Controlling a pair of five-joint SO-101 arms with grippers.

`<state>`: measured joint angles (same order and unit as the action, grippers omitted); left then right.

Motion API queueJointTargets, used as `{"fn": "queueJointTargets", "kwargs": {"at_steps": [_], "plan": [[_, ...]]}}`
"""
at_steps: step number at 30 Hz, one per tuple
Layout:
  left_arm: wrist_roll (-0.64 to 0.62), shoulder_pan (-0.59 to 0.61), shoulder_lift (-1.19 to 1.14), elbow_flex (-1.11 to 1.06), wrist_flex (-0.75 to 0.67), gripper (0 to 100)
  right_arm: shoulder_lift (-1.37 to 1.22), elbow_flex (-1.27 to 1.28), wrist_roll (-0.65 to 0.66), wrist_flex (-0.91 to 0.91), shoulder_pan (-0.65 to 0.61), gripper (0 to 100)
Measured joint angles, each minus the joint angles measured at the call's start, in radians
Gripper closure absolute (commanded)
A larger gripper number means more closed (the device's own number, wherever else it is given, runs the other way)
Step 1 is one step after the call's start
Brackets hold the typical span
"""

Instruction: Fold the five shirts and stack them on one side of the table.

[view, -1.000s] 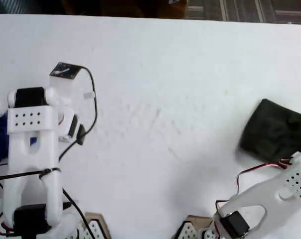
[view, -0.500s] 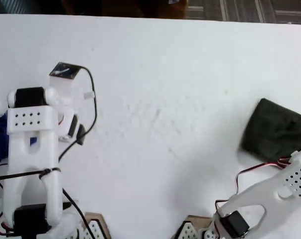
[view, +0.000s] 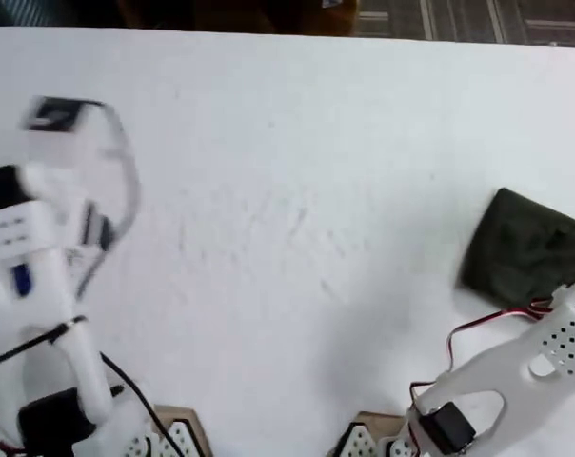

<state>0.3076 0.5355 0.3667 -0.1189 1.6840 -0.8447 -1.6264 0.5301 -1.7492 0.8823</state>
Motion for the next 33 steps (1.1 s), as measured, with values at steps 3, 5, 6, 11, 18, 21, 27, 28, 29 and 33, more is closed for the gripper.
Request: {"fn": "queueJointTargets", "kwargs": {"at_steps": [3,5,6,11,18,21,27,28,29,33], "plan": [[0.008,0.087,0.000,0.035,-0.002,80,0.101,0.028,0.000,0.000,-0.043,61.8],[0.008,0.118,0.000,0.035,-0.002,80,0.176,0.091,-0.006,0.000,-0.075,61.8],[0.008,0.133,0.000,0.038,-0.002,80,0.218,0.138,-0.023,-0.002,-0.091,61.8],[0.009,0.250,-0.064,0.038,-0.002,80,0.473,0.522,-0.072,-0.002,-0.215,61.8],[0.009,0.540,-0.204,0.048,-0.147,80,0.861,1.244,-0.078,0.025,-0.532,61.8],[0.009,0.652,-0.239,0.048,-0.241,80,0.991,1.438,-0.078,0.069,-0.669,61.8],[0.011,0.821,-0.264,0.048,-0.489,81,1.131,1.619,-0.078,0.115,-0.882,61.8],[0.011,0.848,-0.265,0.048,-0.543,81,1.135,1.633,-0.078,0.117,-0.905,61.8],[0.011,0.878,-0.265,0.048,-0.597,81,1.138,1.643,-0.078,0.117,-0.922,61.8],[0.011,0.982,-0.284,0.048,-0.810,81,1.138,1.656,-0.121,0.117,-0.965,61.8]]}}
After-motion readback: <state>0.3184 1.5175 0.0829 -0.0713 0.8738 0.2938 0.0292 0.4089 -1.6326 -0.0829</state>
